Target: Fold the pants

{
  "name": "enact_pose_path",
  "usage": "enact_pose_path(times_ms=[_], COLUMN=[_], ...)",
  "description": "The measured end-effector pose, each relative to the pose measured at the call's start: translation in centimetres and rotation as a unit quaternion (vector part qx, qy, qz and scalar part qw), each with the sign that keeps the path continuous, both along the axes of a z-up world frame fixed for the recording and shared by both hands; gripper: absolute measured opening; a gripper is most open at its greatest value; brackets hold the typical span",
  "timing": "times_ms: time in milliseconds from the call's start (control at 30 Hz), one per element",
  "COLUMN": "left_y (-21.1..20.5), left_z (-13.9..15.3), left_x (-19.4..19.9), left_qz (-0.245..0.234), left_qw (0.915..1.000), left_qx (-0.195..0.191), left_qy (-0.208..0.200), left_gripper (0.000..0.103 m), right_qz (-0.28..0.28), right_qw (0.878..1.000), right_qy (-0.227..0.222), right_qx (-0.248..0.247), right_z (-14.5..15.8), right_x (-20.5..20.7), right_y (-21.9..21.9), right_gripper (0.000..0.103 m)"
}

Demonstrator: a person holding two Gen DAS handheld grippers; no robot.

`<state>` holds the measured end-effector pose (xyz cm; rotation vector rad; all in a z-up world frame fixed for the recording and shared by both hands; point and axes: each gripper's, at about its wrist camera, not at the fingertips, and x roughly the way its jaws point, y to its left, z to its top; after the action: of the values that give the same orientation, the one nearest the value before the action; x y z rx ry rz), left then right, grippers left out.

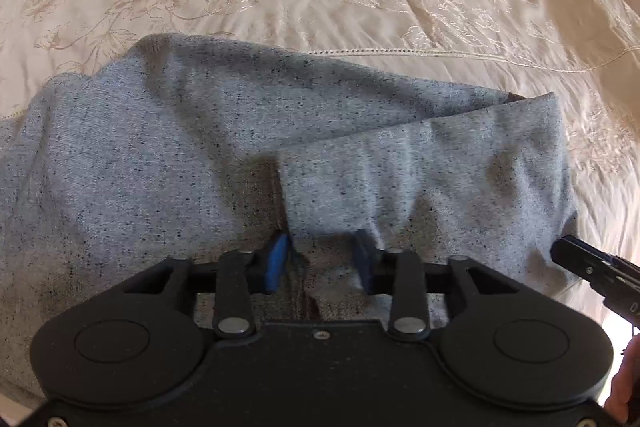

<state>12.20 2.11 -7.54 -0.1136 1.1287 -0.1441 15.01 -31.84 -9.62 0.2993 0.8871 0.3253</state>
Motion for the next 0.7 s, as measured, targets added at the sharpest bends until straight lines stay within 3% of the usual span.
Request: enact_pose_path(times_ms=[67,167,467,700], left_y=[0.1,0.8,2.1,1.2], left_z=[0.3,1.0,4.1,2.6], left_x=[-0.1,-0.2,-2.0,-2.0], left_qz=[0.005,0.003,-0.019,-0.036], left_qw=[0.9999,0.9999,0.9977,0.9973], left_qx=[0.014,0.005,-0.005,0.018], left_qy=[-0.008,-0.016,-0.064,-0.061], left_gripper=[0.015,0.008,0.003,0.003], right_qz=[-0.004,-0.009,-0.017,-0.019], right_qw=[1.0,1.0,0.999,0.998], right_qy=[-0.002,-0.003,-0.021,-0.036], right_qx=[0.008,0.02,0.04,0.042], right_z=[-0.1,-0.2,0.6,1.2], right_x=[-0.1,-0.2,-0.9,-1.3], right_y=[-0.2,-0.5,-0.7,-0.6], right_gripper=[0.028,0.028,0.03,0.031])
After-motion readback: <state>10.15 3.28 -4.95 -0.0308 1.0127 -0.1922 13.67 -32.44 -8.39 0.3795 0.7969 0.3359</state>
